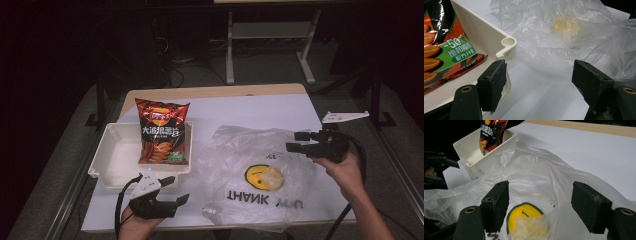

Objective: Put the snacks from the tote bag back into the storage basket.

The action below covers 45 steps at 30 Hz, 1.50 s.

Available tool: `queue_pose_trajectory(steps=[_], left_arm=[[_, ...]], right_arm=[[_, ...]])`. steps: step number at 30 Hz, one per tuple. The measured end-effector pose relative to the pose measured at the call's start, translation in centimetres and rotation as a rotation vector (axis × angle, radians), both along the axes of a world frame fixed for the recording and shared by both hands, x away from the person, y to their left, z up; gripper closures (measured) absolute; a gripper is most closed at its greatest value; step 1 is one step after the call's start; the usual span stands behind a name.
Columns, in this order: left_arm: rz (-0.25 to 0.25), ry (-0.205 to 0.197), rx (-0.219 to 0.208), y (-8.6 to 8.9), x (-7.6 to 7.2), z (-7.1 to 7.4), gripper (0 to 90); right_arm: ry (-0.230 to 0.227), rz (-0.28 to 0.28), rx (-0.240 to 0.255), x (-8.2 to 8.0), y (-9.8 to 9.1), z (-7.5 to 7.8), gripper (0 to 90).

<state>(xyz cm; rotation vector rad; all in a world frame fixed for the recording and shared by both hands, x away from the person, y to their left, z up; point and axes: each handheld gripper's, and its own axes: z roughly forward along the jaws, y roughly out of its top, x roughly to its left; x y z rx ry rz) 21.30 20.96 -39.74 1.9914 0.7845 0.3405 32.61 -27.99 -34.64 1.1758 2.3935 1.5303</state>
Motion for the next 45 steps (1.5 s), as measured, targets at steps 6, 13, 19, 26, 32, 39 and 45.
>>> queue_pose_trajectory(steps=[6,13,19,26,32,39,45], left_arm=[[0.005,0.000,-0.004,0.0,0.1,-0.1,27.4],[0.006,0.004,-0.004,0.0,0.0,-0.1,27.4],[0.004,0.006,-0.002,0.0,0.0,-0.1,27.4],[0.001,0.013,-0.005,-0.2,0.0,-0.2,27.4],[0.003,0.012,-0.002,-0.2,0.0,-0.2,27.4],[0.004,0.011,0.000,-0.2,0.0,-0.3,27.4],[0.003,0.009,0.006,-0.2,0.0,-0.3,27.4]], right_arm=[[-0.011,-0.008,-0.014,-1.2,-1.1,-0.4,29.8],[-0.011,-0.030,-0.001,-2.4,-2.5,-1.3,29.8],[-0.002,-0.040,0.000,-3.3,-3.3,-2.2,29.7],[0.010,-0.044,0.015,-4.2,-3.8,-3.3,29.6],[0.009,-0.045,0.018,-4.9,-4.2,-4.1,29.5],[0.022,-0.055,0.027,-5.8,-4.7,-5.3,29.4],[0.024,-0.060,0.038,-6.4,-5.0,-6.3,29.0]])
